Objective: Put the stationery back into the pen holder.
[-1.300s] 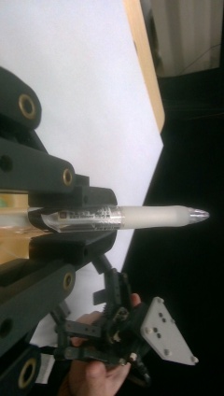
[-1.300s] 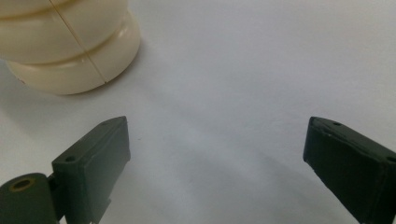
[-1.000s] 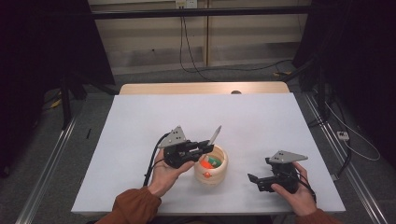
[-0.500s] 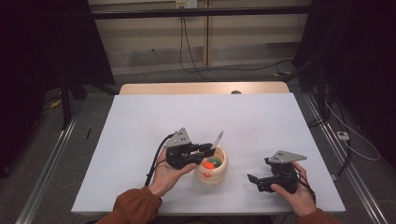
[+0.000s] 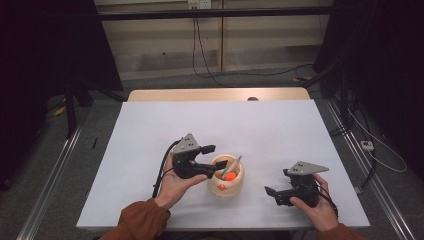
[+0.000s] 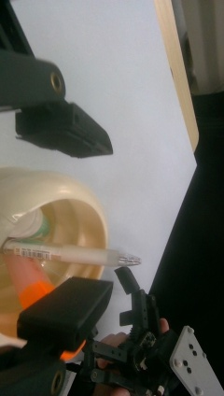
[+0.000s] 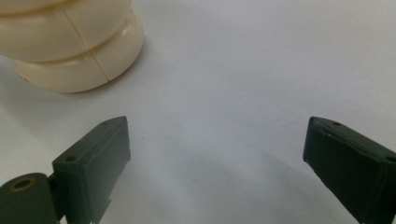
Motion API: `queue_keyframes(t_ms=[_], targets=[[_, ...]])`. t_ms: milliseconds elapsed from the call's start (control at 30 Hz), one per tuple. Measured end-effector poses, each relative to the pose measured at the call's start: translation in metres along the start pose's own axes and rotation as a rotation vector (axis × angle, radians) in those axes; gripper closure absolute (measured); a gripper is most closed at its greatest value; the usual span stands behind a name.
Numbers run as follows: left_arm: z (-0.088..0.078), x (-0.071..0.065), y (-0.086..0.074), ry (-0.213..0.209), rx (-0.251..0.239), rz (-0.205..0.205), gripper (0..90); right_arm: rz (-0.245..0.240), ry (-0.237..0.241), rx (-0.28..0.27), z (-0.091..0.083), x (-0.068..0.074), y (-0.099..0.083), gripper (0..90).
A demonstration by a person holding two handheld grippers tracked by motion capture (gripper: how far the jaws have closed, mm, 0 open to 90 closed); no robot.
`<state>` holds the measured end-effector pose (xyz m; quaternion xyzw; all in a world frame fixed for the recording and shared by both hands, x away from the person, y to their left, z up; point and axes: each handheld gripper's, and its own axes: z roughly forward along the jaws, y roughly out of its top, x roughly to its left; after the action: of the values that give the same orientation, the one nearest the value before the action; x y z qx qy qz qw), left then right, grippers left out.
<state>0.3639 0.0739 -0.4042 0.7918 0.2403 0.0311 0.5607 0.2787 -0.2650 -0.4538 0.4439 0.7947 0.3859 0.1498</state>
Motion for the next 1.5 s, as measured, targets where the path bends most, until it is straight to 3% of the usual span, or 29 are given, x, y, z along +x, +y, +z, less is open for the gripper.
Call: queue_keyframes(t_ms=[300, 533, 967, 1500], targets=[[-0.010, 0.005, 0.000, 0.070, 0.041, 0.007, 10.5, 0.002, -0.002, -0.003, 0.000, 0.001, 0.000, 6.9], [-0.017, 0.005, 0.001, 0.076, 0.065, 0.045, 5.5, 0.005, -0.003, -0.005, 0.000, 0.000, 0.000, 6.8], [-0.034, 0.011, -0.004, 0.129, 0.097, 0.058, 5.4, 0.013, -0.008, -0.016, 0.001, 0.000, 0.002, 6.1], [-0.062, 0.017, -0.018, 0.204, 0.117, 0.041, 5.8, 0.014, -0.012, -0.019, -0.001, -0.001, 0.001, 6.1]])
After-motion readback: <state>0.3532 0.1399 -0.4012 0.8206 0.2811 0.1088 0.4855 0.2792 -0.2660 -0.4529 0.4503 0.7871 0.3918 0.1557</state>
